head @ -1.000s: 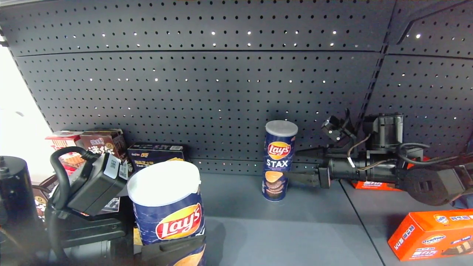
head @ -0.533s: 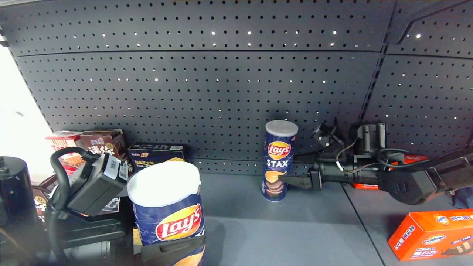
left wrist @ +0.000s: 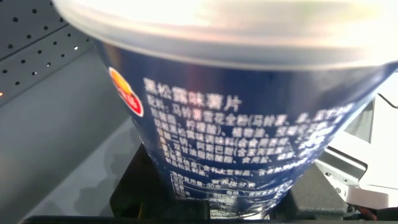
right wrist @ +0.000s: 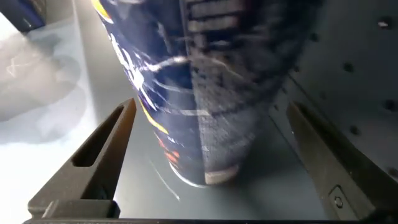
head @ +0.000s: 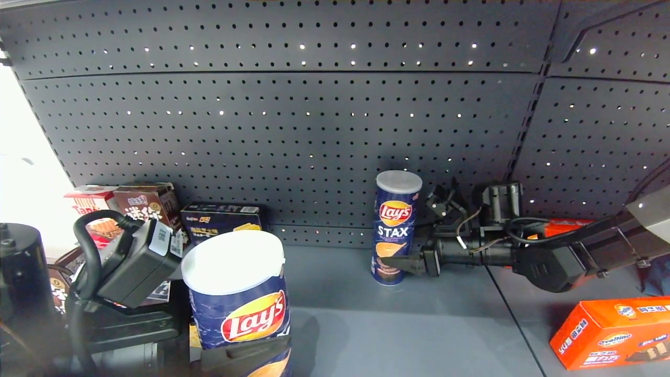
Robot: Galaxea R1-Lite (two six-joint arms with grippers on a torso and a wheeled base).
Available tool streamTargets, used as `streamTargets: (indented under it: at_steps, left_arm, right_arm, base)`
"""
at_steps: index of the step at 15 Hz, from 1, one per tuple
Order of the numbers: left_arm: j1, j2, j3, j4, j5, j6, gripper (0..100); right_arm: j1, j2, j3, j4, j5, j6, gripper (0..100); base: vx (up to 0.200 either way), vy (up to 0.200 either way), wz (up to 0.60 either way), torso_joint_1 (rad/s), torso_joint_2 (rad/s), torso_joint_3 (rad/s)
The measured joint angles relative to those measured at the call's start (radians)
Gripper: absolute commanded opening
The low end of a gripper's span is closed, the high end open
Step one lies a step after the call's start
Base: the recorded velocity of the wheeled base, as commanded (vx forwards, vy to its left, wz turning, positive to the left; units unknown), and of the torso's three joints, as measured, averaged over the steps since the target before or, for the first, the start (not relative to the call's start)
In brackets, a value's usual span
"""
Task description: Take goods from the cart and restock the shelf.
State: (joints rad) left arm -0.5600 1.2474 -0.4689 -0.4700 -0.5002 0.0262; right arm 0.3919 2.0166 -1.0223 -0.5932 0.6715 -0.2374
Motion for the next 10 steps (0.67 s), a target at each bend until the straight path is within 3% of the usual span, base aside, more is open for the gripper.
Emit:
streamTargets:
  at_steps: [4,5,10]
  left_arm:
    - [0.000,0.000,0.001,0.001,0.001,0.000,0]
    - [0.000,0.000,0.001,0.000,0.001,0.000,0]
    - [-0.001,0.000,0.005,0.001,0.001,0.000,0]
  right_arm:
    - [0.010,0.027,-0.012,-0.002,0.009,0.000,100]
    - [0.011,0.032,-0.015,-0.003,0.019,0.000,0]
    - [0.016,0.030,-0.011,-0.003,0.019,0.000,0]
  base:
    - [0.000,0.000,0.00,0.000,0.00,0.000]
    - [0.000,0.000,0.00,0.000,0.00,0.000]
    - [0.000,0.000,0.00,0.000,0.00,0.000]
